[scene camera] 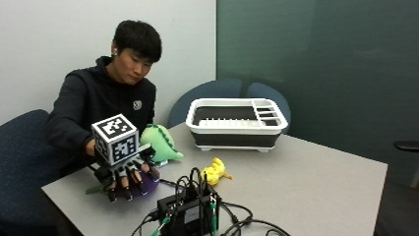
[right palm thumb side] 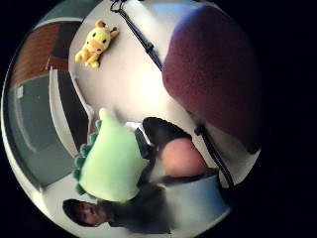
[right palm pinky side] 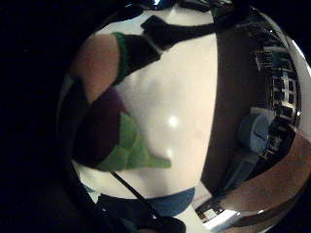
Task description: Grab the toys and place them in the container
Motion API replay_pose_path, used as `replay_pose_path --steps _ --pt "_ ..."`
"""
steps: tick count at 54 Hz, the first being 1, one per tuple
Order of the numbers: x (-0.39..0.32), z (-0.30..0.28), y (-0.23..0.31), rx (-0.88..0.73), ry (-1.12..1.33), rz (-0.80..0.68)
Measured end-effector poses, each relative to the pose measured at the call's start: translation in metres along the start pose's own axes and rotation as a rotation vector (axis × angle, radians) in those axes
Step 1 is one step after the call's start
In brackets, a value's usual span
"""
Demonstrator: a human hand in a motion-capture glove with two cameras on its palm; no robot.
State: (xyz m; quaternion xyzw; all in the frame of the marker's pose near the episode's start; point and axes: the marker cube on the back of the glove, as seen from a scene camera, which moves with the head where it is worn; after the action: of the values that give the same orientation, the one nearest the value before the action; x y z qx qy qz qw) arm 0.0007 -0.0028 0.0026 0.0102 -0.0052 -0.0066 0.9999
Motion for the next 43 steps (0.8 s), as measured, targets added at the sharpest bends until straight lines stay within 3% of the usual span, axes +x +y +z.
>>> replay_pose_path --steps 18,26,34,43 --pt "-0.002 0.009 -0.019 0.377 -0.062 -0.085" --pt "-0.011 -0.007 -0.020 0.444 -0.091 -0.074" --pt "-0.046 -0.089 0.013 0.513 -0.212 -0.173" --pt "-0.164 -0.188 0.064 0.672 -0.348 -0.423"
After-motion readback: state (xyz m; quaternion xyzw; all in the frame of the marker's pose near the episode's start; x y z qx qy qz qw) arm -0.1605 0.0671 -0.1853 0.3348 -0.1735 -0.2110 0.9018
